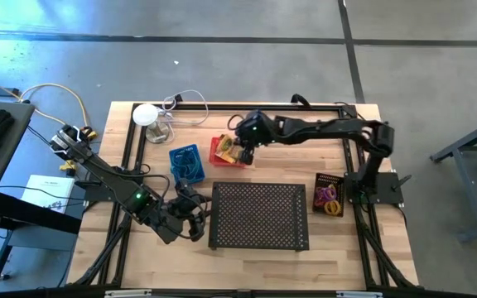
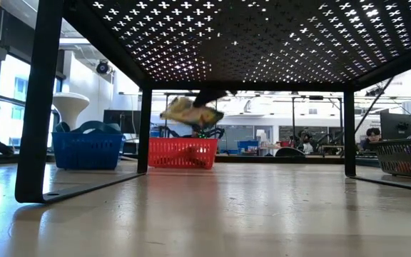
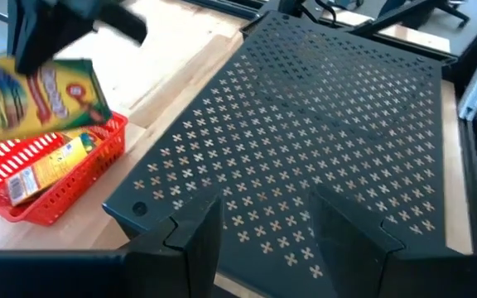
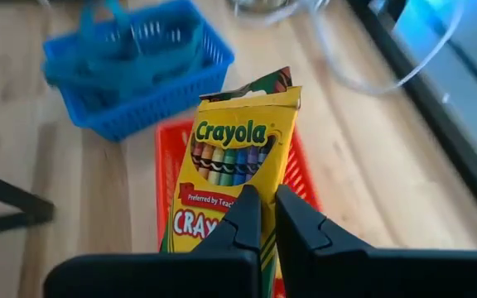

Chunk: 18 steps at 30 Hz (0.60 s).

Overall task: Pick & Place Office Desk Supplies
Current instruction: Put the yellow crayon box into the red bin

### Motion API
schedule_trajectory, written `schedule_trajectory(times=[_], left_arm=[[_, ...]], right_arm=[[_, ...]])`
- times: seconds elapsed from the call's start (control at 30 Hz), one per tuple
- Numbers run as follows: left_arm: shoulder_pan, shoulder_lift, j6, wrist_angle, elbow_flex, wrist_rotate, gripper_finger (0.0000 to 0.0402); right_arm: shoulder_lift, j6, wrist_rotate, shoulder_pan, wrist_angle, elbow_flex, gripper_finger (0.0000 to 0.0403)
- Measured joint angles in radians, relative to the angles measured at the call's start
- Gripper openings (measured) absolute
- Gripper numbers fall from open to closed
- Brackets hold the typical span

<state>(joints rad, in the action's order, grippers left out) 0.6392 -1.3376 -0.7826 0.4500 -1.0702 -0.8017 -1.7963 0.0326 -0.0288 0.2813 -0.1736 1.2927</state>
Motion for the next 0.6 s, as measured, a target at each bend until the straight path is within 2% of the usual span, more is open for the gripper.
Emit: schedule_trajectory(times=[0.23, 0.37, 0.6], left_arm=[[0.0, 0.0, 0.0, 0.039, 0.0, 0.015, 0.0172], [0.0, 0.0, -0.002, 0.06, 0.0, 0.015, 0.0172], [0.0, 0.0, -0.003, 0.063, 0.0, 0.015, 0.0172]], right_arm=[[-0.104, 0.025, -0.006, 0.002, -0.002, 0.046, 0.0004], [-0.112, 0.025, -0.052, 0.002, -0.015, 0.048, 0.0004], [-0.112, 0.026, -0.056, 0.0, -0.027, 0.049, 0.0016]])
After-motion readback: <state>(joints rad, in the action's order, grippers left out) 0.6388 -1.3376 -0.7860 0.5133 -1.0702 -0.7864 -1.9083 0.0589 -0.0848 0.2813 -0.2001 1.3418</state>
